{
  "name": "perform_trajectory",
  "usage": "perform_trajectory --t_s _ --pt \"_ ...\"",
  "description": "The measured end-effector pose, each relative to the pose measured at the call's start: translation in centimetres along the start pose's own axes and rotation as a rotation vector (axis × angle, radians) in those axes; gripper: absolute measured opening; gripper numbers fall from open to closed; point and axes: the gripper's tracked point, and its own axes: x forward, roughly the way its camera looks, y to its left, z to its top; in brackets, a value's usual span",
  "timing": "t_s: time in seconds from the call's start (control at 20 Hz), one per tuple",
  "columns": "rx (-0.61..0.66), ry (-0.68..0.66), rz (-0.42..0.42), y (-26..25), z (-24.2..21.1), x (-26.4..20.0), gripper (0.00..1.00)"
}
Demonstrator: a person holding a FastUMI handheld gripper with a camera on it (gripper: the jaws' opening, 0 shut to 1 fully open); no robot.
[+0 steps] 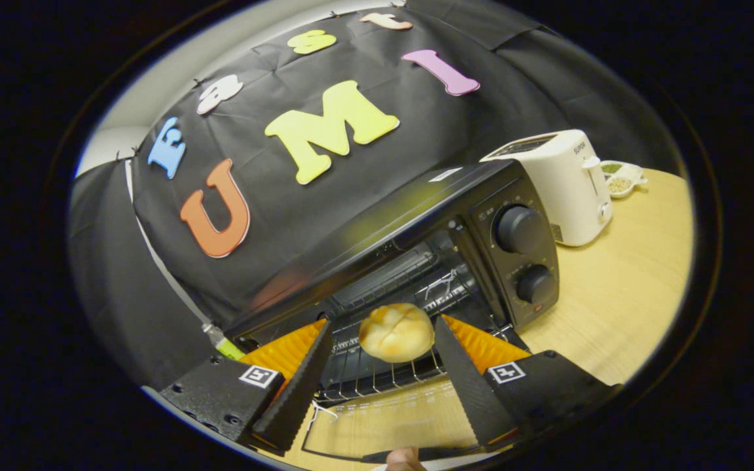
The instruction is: Open the toaster oven, put the food inside, and close the toaster oven door.
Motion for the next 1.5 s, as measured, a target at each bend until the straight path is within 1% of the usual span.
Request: perform_trajectory --t_s 0.3,0.45,0.55,0.65,0.85,1.1,1.15,1.25,1.45,1.5 --pt "-0.186 0.136 -0.047 -0.1 -3.0 -4.9 1.0" --pt "-0.243 0.234 -0.072 0.3 -5.7 -7.5 1.0" --pt "-0.271 0.288 -0.106 -0.1 -7.4 -8.8 1.0" --pt "-0.271 0.338 -0.117 0.0 -9.2 -9.8 1.0" --pt "-0.303 0.389 -0.152 -0.8 -11.8 -10.8 1.0" --pt "-0.251 0.49 -0.181 -1.9 -15.8 -11.2 1.0" --pt "-0.242 0.49 -0.185 -1.9 -16.0 -11.0 1.0" --pt "-0.265 0.467 -0.191 -1.9 -15.6 -10.3 1.0" --pt "-0.293 0.458 -0.213 -1.9 -15.6 -9.1 1.0" --pt "-0.285 0.468 -0.226 -2.0 -15.8 -9.0 1.0"
